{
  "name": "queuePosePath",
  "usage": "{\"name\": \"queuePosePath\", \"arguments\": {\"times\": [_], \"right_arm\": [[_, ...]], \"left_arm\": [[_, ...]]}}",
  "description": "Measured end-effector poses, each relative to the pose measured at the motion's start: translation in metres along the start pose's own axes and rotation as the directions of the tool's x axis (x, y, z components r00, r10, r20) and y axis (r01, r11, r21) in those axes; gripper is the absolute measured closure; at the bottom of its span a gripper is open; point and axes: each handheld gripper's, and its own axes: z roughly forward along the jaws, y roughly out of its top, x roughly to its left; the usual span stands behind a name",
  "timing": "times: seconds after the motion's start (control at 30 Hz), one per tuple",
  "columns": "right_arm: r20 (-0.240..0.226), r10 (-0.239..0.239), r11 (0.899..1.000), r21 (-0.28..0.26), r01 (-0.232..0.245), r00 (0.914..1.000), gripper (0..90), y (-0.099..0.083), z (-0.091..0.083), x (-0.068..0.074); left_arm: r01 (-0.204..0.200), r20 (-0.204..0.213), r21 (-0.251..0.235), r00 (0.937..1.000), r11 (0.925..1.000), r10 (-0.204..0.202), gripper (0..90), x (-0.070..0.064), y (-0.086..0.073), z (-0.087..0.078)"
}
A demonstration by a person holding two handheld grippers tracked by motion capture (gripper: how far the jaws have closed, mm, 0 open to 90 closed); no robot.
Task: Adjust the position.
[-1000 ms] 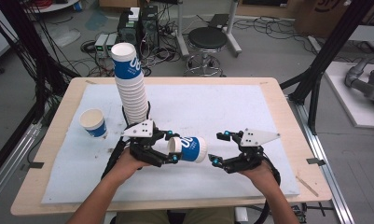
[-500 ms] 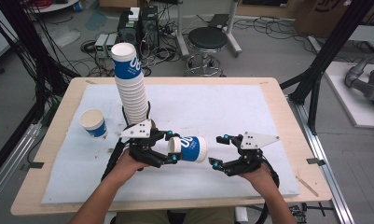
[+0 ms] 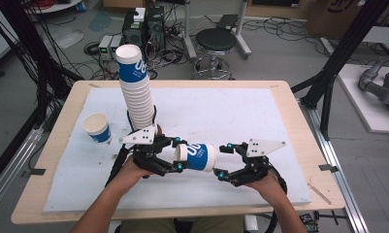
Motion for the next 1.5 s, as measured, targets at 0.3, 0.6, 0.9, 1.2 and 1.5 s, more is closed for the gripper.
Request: {"name": "queuePosePath", "arguments": {"times": [0.3, 0.6, 0.9, 1.2, 1.5], "right_arm": [[-0.059, -0.004, 1.000, -0.009, 0.004, 0.9982, 18.2, 0.002, 0.002, 0.002], [-0.150, -0.020, 1.000, 0.004, 0.021, 0.9885, 18.0, 0.003, 0.014, 0.006], [-0.156, -0.051, 0.998, -0.029, 0.047, 0.9864, 28.7, 0.004, 0.008, 0.006], [-0.148, -0.054, 0.998, 0.007, 0.056, 0.9875, 36.1, 0.006, 0.006, 0.006], [-0.136, -0.059, 0.997, 0.036, 0.065, 0.9889, 35.8, 0.010, 0.002, 0.004]], "left_arm": [[0.000, 0.053, -0.019, 0.9986, 0.9998, 0.001, 30.5, -0.001, -0.001, 0.002], [-0.001, 0.112, -0.023, 0.9937, 0.9997, 0.004, 30.8, -0.003, -0.004, 0.007], [-0.009, 0.114, -0.015, 0.9935, 0.9998, 0.010, 31.6, -0.003, -0.004, 0.007], [-0.020, 0.092, 0.026, 0.9956, 0.9995, 0.018, 31.8, -0.006, -0.006, 0.008], [-0.011, 0.041, 0.106, 0.9991, 0.9943, 0.007, 15.2, -0.013, 0.000, 0.010]]}}
